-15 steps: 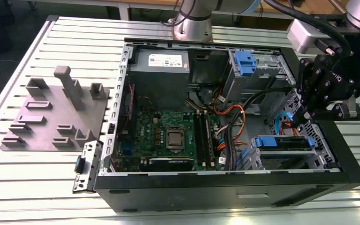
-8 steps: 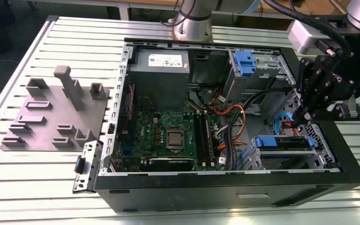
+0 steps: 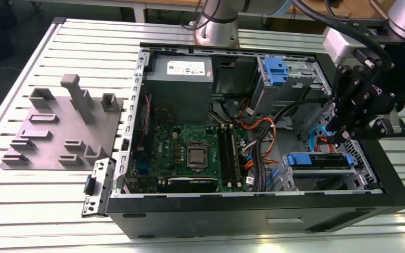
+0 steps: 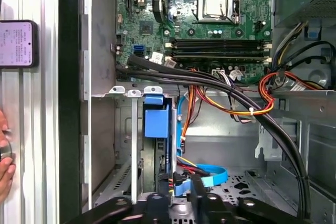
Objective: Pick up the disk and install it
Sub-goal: 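Insert the second disk wire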
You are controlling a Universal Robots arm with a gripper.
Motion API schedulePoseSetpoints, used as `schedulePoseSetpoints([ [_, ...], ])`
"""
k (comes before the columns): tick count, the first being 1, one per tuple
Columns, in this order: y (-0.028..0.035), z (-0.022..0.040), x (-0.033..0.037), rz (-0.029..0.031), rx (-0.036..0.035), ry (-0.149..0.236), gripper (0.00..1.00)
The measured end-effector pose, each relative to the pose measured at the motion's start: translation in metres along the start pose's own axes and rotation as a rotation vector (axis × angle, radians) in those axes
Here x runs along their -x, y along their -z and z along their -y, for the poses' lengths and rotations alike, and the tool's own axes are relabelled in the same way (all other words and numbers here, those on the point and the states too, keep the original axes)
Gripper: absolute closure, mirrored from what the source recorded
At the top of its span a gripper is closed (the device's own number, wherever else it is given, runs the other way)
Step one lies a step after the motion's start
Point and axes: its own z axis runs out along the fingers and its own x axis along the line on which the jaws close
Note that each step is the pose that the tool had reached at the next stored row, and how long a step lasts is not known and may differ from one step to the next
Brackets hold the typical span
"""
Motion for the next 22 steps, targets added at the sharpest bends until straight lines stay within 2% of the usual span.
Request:
schedulePoseSetpoints([
  [1, -0.0008, 0.0, 0.0, 0.0016, 0.0001, 0.0, 0.68],
  [8, -0.0055, 0.0005, 0.0002, 0.0117, 0.0009, 0.0, 0.68],
  [10, -0.0059, 0.0005, 0.0002, 0.013, 0.0009, 0.0, 0.69],
  [11, -0.0059, 0.0005, 0.0002, 0.0147, 0.0009, 0.0, 0.76],
  [12, -0.006, 0.0005, 0.0002, 0.0166, 0.0009, 0.0, 0.76],
  [13, -0.0059, 0.0006, 0.0002, 0.0183, 0.0009, 0.0, 0.82],
  [16, -0.006, 0.0002, -0.0006, 0.0255, 0.001, -0.001, 0.82],
  [22, -0.0062, -0.0003, -0.0016, 0.0261, 0.001, -0.001, 0.82],
])
